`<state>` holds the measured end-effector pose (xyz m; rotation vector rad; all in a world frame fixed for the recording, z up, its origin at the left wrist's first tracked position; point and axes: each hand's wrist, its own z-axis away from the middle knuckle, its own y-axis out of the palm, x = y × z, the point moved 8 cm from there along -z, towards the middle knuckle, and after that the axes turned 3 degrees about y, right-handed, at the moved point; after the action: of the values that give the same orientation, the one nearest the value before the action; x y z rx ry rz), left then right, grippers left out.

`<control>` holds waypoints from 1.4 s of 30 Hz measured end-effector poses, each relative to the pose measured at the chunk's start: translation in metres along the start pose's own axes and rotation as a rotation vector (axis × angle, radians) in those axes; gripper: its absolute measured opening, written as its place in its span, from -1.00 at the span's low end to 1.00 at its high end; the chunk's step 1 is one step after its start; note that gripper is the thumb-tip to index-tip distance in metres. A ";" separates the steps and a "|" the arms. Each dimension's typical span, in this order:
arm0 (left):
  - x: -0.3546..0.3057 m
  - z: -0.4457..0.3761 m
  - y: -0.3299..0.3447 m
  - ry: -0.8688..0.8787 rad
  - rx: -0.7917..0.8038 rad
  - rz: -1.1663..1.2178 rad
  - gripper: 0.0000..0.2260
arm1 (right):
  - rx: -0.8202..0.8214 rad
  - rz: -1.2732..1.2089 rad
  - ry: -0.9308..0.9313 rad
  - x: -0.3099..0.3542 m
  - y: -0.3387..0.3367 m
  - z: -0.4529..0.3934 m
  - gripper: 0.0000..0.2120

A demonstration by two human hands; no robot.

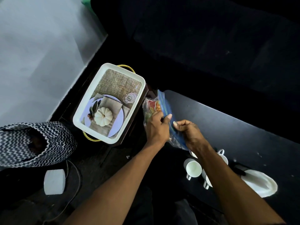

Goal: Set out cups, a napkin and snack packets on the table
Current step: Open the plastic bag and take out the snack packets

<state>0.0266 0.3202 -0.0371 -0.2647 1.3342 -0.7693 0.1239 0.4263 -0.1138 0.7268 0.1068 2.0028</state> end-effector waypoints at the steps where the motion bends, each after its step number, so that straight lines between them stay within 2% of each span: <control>1: -0.004 0.000 -0.002 0.031 -0.005 -0.063 -0.63 | -0.025 0.006 -0.025 0.002 -0.002 -0.001 -0.87; 3: -0.011 0.000 -0.005 0.081 -0.013 -0.159 -0.62 | -0.056 0.015 -0.058 0.004 -0.003 -0.002 -0.82; 6: -0.016 -0.004 -0.002 0.092 0.003 -0.229 -0.70 | -0.126 0.065 -0.125 0.006 -0.005 -0.004 -0.84; 10: -0.019 -0.011 0.007 0.117 0.105 -0.310 -0.82 | -0.203 0.133 -0.211 0.002 -0.009 -0.004 -0.66; 15: -0.018 -0.015 0.016 0.108 0.235 -0.326 -0.81 | -0.360 0.297 -0.294 0.003 -0.020 -0.003 -0.87; 18: -0.018 -0.016 0.016 0.072 0.263 -0.321 -0.82 | -0.424 0.345 -0.306 0.006 -0.016 -0.001 -0.86; 20: -0.016 -0.019 0.013 0.039 0.284 -0.300 -0.82 | -0.376 0.360 -0.255 0.006 -0.009 -0.003 -0.86; 23: -0.011 -0.022 0.012 -0.006 0.395 -0.300 -0.82 | -0.176 0.340 -0.202 0.011 0.002 -0.007 -0.81; 25: -0.009 -0.017 0.016 -0.016 0.499 -0.277 -0.86 | -0.081 0.456 -0.232 0.022 0.013 -0.007 -0.66; 27: -0.009 -0.008 0.021 -0.025 0.576 -0.263 -0.91 | -0.053 0.598 -0.344 0.038 0.026 -0.006 -0.57; 29: -0.011 -0.006 0.019 -0.026 0.512 -0.259 -0.93 | -0.098 0.725 -0.502 0.055 0.037 -0.003 -0.62; 31: -0.015 -0.010 0.009 -0.018 0.339 -0.226 -0.90 | -0.101 0.767 -0.559 0.062 0.043 -0.001 -0.65; 33: -0.020 -0.014 0.002 0.025 0.230 -0.175 -0.87 | -0.019 0.727 -0.557 0.061 0.049 -0.001 -0.56; 34: -0.024 -0.015 0.000 0.066 0.203 -0.162 -0.85 | 0.013 0.706 -0.554 0.061 0.051 0.000 -0.48; 36: -0.030 -0.017 -0.003 0.142 0.162 -0.150 -0.82 | 0.037 0.680 -0.554 0.060 0.052 0.000 -0.44; 39: -0.033 -0.021 -0.009 0.174 0.090 -0.132 -0.78 | 0.031 0.589 -0.514 0.054 0.051 -0.003 -0.45; 42: -0.030 -0.025 -0.016 0.122 0.000 -0.075 -0.75 | -0.060 0.498 -0.465 0.045 0.047 -0.005 -0.41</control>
<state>-0.0035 0.3338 -0.0106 -0.2726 1.4455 -0.8596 0.0694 0.4392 -0.0807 1.2512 -0.4458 2.2213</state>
